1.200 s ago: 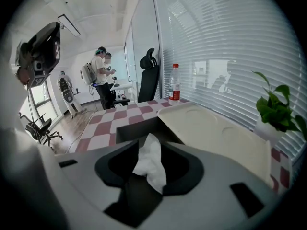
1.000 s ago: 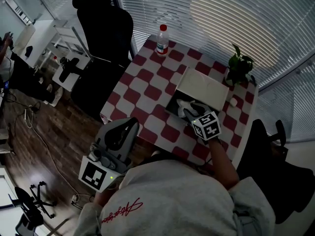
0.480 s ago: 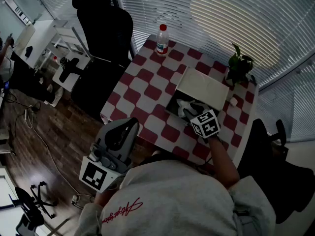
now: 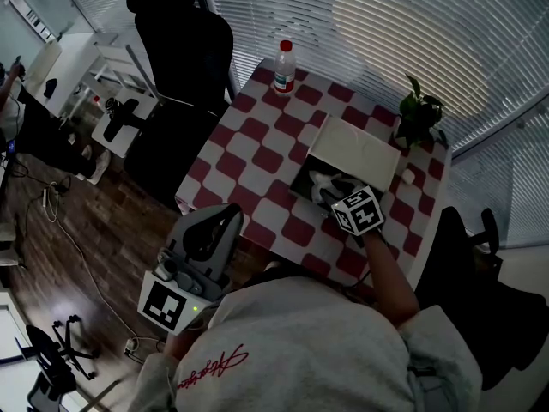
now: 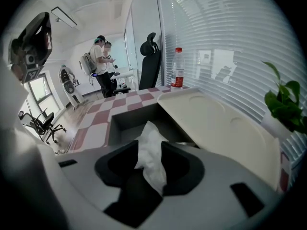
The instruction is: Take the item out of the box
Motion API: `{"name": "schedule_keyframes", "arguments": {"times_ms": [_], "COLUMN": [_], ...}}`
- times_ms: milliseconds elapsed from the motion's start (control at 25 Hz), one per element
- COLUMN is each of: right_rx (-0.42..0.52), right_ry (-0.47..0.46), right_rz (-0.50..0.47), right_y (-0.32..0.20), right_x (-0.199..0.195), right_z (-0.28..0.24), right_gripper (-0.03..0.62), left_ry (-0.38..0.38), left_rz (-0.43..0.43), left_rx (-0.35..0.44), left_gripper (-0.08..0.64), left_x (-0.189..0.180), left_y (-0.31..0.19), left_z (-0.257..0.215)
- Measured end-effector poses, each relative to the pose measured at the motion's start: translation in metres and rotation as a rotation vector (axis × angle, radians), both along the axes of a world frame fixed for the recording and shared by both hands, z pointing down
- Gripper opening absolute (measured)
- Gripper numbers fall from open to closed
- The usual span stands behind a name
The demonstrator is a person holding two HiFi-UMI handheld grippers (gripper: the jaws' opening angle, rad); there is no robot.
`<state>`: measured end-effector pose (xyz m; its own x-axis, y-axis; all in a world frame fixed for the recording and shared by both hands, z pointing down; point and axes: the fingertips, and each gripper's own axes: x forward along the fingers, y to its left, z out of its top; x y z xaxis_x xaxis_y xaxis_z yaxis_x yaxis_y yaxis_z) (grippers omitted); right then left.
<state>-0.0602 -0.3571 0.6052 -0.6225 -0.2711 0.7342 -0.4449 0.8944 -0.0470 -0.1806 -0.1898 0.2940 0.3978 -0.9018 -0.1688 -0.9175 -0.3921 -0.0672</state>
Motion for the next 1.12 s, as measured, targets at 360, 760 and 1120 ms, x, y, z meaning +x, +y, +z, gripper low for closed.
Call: {"name": "schedule_keyframes", "arguments": {"times_ms": [360, 760, 1120], "right_rx": [-0.032, -0.061, -0.102], "right_ry": [0.035, 0.077, 0.07], "right_rz": [0.021, 0.027, 0.036], "right_y": [-0.002, -0.003, -0.004], "right_x": [0.002, 0.005, 0.004], "right_z": [0.007, 0.016, 0.017], "right_gripper": [0.138, 0.132, 0.123], "left_ry": [0.001, 0.012, 0.022], "left_rz": [0.013, 0.003, 0.012], "left_rx": [0.0, -0.002, -0.003], "left_gripper": [0.018, 0.018, 0.017], "left_x": [0.0, -0.003, -0.002], "left_y": [0.0, 0.0, -0.002], "left_z": [-0.002, 0.001, 0.0]}}
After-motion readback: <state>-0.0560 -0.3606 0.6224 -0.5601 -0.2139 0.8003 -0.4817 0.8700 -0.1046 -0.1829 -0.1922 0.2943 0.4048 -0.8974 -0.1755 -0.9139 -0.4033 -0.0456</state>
